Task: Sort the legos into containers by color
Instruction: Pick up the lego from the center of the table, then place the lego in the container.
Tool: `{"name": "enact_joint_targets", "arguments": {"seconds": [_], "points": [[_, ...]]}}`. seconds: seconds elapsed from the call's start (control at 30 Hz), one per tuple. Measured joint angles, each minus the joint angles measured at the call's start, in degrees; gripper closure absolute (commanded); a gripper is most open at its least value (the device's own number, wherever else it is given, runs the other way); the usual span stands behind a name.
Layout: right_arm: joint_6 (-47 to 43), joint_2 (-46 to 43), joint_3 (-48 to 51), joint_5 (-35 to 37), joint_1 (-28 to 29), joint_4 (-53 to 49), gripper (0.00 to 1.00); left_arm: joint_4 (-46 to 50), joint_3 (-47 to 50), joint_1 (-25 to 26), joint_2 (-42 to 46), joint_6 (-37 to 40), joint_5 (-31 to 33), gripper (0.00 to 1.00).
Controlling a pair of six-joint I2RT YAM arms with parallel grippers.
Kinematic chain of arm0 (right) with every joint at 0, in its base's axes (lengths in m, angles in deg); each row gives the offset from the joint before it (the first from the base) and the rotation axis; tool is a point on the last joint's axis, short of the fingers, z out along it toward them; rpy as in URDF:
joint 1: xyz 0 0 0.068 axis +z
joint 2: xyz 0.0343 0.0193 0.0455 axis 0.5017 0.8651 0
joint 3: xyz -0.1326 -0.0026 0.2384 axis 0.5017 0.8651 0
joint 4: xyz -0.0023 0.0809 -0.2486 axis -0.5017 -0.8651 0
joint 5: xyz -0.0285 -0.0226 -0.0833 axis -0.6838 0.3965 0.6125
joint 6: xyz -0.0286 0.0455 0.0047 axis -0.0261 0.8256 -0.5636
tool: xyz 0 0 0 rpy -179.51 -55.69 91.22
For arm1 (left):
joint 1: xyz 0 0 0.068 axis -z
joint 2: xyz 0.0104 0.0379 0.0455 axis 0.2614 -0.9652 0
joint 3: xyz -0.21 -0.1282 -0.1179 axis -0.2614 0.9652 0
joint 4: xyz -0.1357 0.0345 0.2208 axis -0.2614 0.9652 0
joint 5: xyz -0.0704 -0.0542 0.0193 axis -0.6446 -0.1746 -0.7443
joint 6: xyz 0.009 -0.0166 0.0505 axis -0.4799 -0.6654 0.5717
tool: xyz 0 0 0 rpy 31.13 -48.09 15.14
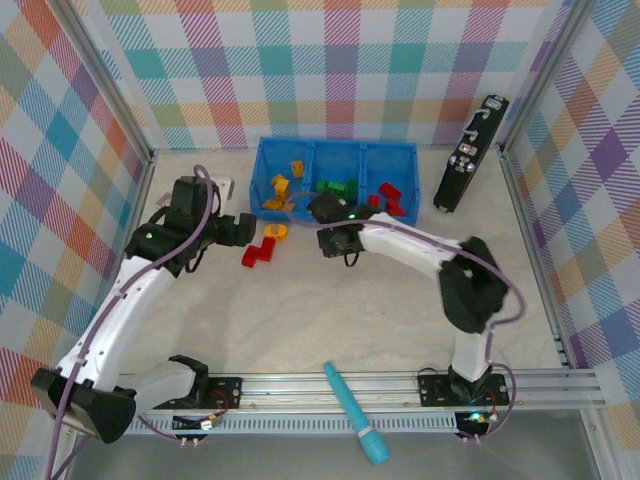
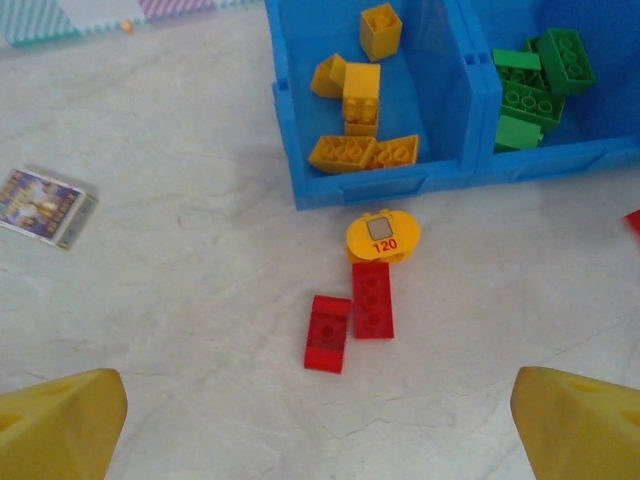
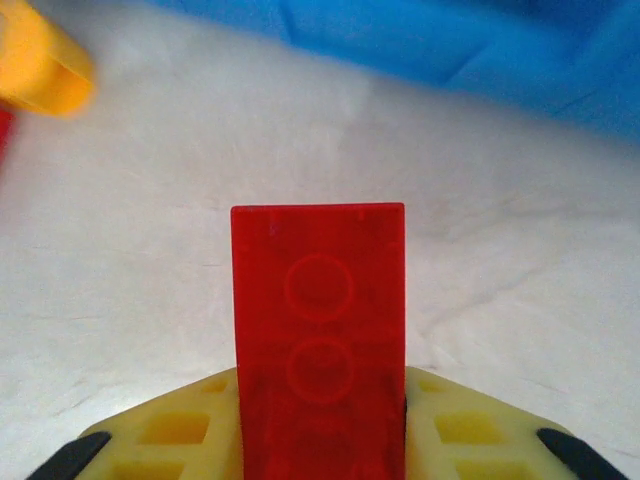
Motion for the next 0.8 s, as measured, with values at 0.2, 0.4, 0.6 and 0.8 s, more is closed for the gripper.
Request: {"name": "enact_joint_targets", "arguments": {"seconds": [0.2,0.4,0.6,0.8], "points": [[-5.0,-14.6,0.1,4.1,-2.5,-1.1,0.68,-6.8,9.2,0.0,-2.1,-6.4,-1.0,0.02],[-9.2,-14.0,-1.4,3.3,-11.3,-1.0,0.67,-14.6,13.8,0.0,-8.9,-11.8,-3.0,0.04],[-11.2,-6.3,-4.4,0.6,-17.3,0.4,0.67,-19.3,15.0,0.4,-16.2,-13.5,-3.0,0.03],[-11.9,0.7,-5.8,-2.1,-20.9,1.6,0.63,-21.3,15.2,2.1,-20.6,-14.2,-1.2,0.04]]}}
